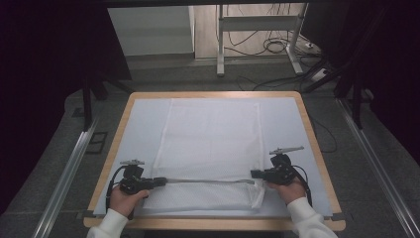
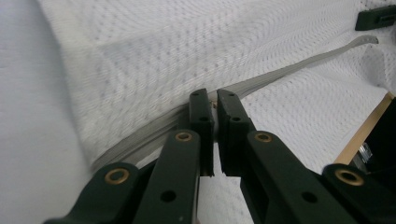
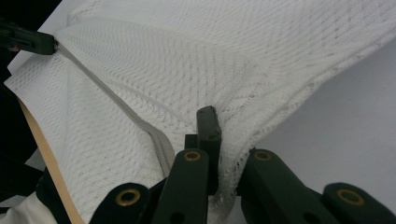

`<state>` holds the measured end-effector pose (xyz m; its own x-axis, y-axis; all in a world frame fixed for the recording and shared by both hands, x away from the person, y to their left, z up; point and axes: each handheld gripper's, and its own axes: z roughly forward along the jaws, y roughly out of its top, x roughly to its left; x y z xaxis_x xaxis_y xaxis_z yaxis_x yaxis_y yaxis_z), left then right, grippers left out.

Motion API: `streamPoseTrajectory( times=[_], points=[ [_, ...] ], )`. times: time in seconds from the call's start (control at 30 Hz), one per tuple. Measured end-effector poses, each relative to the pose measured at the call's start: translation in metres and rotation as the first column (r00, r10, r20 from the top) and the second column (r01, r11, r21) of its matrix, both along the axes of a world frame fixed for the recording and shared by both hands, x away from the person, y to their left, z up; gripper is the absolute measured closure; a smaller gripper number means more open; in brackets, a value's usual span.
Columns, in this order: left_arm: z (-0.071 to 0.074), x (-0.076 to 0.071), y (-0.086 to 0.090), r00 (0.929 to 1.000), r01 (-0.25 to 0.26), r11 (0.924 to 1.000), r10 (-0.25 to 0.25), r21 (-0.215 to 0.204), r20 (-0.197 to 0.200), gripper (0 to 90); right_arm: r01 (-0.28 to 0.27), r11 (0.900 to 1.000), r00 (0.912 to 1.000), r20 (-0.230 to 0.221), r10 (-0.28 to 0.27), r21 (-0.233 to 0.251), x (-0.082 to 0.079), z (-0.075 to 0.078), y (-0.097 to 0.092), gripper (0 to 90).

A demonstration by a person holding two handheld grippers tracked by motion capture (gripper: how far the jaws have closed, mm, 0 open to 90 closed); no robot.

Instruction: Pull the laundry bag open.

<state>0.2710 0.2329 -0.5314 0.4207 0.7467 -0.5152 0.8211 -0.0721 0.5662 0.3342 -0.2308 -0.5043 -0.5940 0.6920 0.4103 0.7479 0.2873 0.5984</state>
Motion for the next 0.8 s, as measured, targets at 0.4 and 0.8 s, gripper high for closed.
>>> streamPoseTrajectory(
  times=[0.4, 0.8],
  points=[
    [-0.001, -0.006, 0.025, 0.9984, -0.056, 0.9984, 0.056, -0.006, 0.005, 86.7, 0.007, 1.0000, 1.0000, -0.003, -0.007, -0.005, 0.001, -0.001, -0.001, 88.3],
    [-0.006, -0.011, 0.050, 0.9939, -0.110, 0.9938, 0.110, 0.017, 0.000, 86.8, 0.009, 0.9999, 0.9999, -0.005, -0.009, -0.008, 0.001, -0.002, -0.001, 88.3]
  ],
)
